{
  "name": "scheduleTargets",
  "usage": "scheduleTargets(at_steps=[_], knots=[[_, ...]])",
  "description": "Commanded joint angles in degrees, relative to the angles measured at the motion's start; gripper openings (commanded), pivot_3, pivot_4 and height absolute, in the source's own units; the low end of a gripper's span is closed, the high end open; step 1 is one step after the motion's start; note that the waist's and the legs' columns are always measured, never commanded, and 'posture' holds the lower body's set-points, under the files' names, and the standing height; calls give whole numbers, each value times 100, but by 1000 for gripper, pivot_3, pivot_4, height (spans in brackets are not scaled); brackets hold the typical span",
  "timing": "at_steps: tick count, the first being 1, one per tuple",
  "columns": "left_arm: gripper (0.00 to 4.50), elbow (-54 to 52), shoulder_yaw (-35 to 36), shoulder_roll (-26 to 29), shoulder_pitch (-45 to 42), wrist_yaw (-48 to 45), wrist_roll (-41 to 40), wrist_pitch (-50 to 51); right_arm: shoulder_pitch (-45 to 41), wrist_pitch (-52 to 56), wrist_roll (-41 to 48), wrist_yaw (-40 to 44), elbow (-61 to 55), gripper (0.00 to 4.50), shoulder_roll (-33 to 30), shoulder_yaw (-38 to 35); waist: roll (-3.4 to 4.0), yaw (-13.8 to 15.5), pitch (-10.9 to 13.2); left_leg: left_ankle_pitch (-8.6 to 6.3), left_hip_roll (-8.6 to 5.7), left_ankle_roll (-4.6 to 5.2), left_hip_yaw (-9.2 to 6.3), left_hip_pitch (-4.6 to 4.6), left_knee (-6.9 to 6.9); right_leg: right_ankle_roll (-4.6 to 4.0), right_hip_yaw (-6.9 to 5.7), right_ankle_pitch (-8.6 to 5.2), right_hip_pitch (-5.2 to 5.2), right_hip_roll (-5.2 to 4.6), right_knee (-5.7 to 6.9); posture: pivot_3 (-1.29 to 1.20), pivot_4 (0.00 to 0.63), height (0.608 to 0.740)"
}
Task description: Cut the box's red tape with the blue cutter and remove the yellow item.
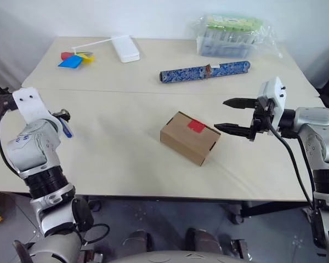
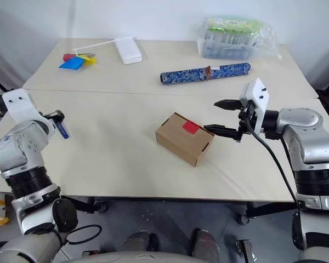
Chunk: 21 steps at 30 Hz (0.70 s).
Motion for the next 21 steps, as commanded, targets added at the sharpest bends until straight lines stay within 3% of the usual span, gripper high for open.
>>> scheduleTargets(at_steps=[1,12,21], knots=[[4469,458,215,107,-272,221,-8,-146,-49,-66,68,152,-118,4500,-112,-90,-1,-1,0,0,0,0,0,0,-1,0,0,0,-1,0,0,0,150,740],[4469,1283,-217,128,-351,159,31,-27,-340,-38,124,520,-5,4500,-112,-69,-4,-1,-1,1,-1,-1,2,3,-1,0,0,0,0,0,1,0,150,740],[4469,267,-27,221,-191,408,142,455,-235,-74,48,527,21,4500,-195,-128,-5,-5,0,0,-1,-2,0,1,-2,0,0,0,-1,-1,1,0,150,740]])
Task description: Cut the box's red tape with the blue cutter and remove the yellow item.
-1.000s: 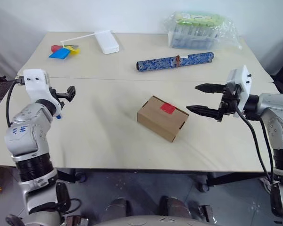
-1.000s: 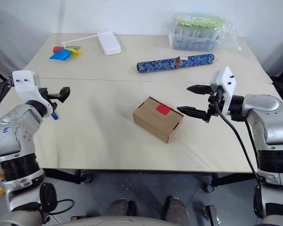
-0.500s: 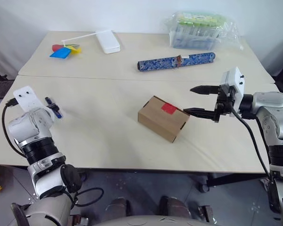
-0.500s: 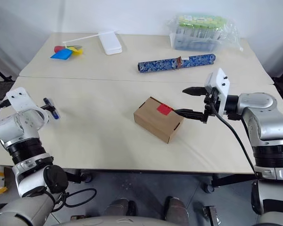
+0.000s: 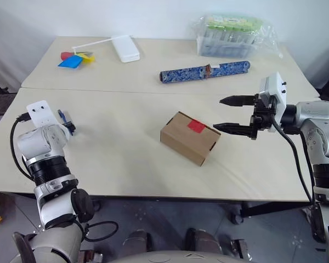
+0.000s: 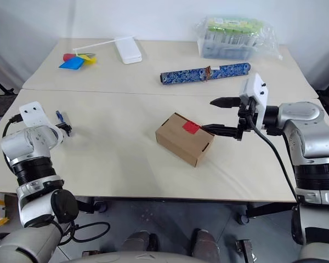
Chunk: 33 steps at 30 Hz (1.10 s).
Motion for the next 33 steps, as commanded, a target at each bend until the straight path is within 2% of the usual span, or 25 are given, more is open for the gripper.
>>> scheduleTargets(at_steps=[1,7,12,23,28,33], knots=[[4469,-534,190,148,96,131,122,163,-6,-66,37,30,-108,4500,-154,-144,0,-2,0,0,0,0,0,0,0,0,0,0,0,0,0,0,150,740],[4469,-1083,407,263,268,143,187,531,-41,-80,-22,59,-11,4500,-208,-118,-1,-9,0,0,1,0,1,1,-1,0,1,0,0,0,0,0,150,740],[4469,-1089,188,137,204,76,193,512,-135,-118,-24,149,100,4500,-171,-71,-3,24,0,0,0,0,0,0,0,0,3,0,0,-1,0,0,150,740],[4469,528,-43,-256,-271,320,161,-737,-378,-290,-13,425,312,4500,56,-7,-6,-4,0,0,0,0,2,1,-1,0,3,0,0,1,-1,0,150,740],[4469,874,-43,-239,-237,406,124,-922,-297,-290,-44,399,267,4500,-1,-34,-6,-1,0,0,-1,0,3,2,-1,0,3,0,0,0,0,0,150,740],[4469,836,127,-365,-220,565,12,-629,-250,-267,-62,379,214,4500,-55,-69,-6,-2,-1,1,-1,-1,4,6,0,0,6,0,1,0,3,0,150,740]])
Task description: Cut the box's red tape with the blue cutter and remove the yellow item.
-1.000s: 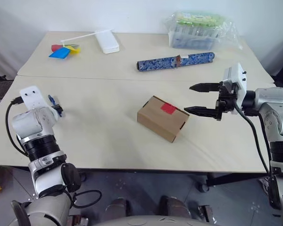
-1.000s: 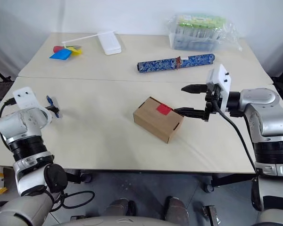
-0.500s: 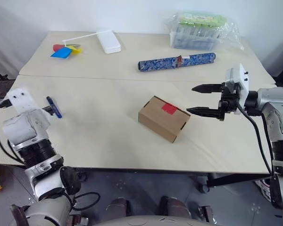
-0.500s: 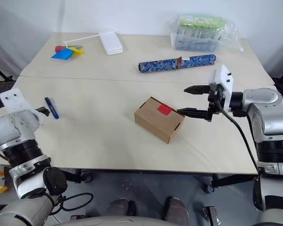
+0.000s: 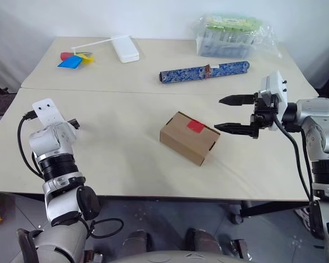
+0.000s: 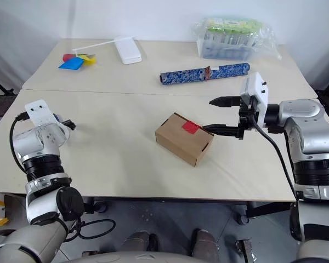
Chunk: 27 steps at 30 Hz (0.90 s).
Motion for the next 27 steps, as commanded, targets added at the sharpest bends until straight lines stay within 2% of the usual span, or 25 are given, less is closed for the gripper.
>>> scheduleTargets(at_steps=[1,6,12,16,23,27], knots=[[4469,-11,148,-111,43,193,-54,336,-7,-27,26,-23,-158,4500,-140,-103,0,-2,0,0,0,0,0,1,0,0,1,0,0,0,1,0,150,740],[4469,-404,170,-331,109,314,-35,1028,9,-38,10,-44,-158,4500,-146,-97,0,7,0,0,-1,0,1,1,0,0,2,0,0,-1,1,0,150,740],[4469,-603,137,-459,225,324,20,1258,-7,-54,-9,-106,-144,4500,-74,-71,3,10,-2,0,-2,0,0,2,0,0,3,0,2,-1,1,0,150,740],[3670,-643,89,-353,287,402,135,1126,-10,-58,-11,-131,-147,4500,-64,-64,3,5,-2,0,-1,0,1,4,0,0,4,0,2,-1,0,0,150,740],[1497,-542,103,-129,285,336,114,1022,21,-43,-5,-205,-190,4500,-69,-82,6,-135,-3,0,2,-1,6,10,-6,0,8,0,1,1,1,0,150,740],[428,-541,128,20,321,282,101,1018,72,-13,16,-239,-259,4500,-127,-120,6,-174,-4,1,5,-2,14,16,-8,0,15,0,1,3,2,0,150,740]])
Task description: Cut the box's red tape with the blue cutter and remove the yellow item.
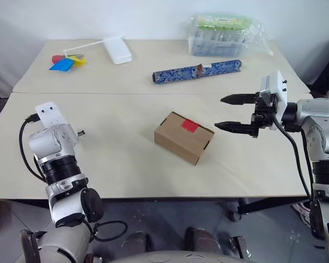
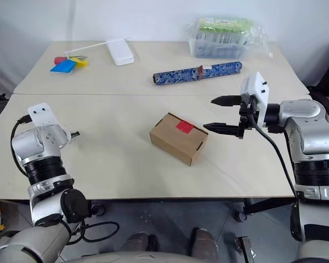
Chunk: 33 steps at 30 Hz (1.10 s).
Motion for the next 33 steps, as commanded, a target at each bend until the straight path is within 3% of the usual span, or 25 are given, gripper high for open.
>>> scheduleTargets(at_steps=[1,7,14,20,23,26,33], knots=[[428,155,111,224,208,2,120,123,12,2,66,-36,-241,4500,-123,-135,0,-7,0,0,0,0,3,0,0,0,3,0,-1,0,0,0,150,740],[429,-42,-425,692,389,-648,31,308,122,69,88,-104,-353,4500,-222,-218,0,-5,0,0,0,0,8,4,0,0,11,0,-2,0,3,0,150,740],[429,-881,-1859,1587,907,-3089,-906,449,335,266,252,-268,-690,4500,-354,-394,-1,71,1,0,-2,-1,8,-7,4,0,20,0,-14,-1,4,0,150,740],[429,-1618,-3123,2835,1833,-5645,-1448,-764,648,536,380,-603,-1366,4500,-369,-549,0,49,1,-2,1,-3,7,-14,2,-1,22,0,-18,3,-5,0,150,740],[429,-2157,-3493,3448,2458,-7533,-1801,-2178,985,897,469,-903,-2070,4500,-435,-596,1,37,2,-3,4,-6,9,-14,-1,-3,23,-2,-23,5,-6,0,150,740],[429,-2421,-3675,3813,2660,-9233,-2318,-2982,1555,1224,709,-1165,-3120,3549,-491,-735,3,58,3,-6,8,-10,11,-21,-3,-5,23,-3,-31,9,-11,0,150,740],[429,-1700,-4480,3727,1984,-10613,-1853,-4354,2180,1782,713,-1896,-4845,1011,-551,-244,7,131,5,-2,6,-1,35,-25,1,-8,42,-4,-32,14,-27,0,150,740]])
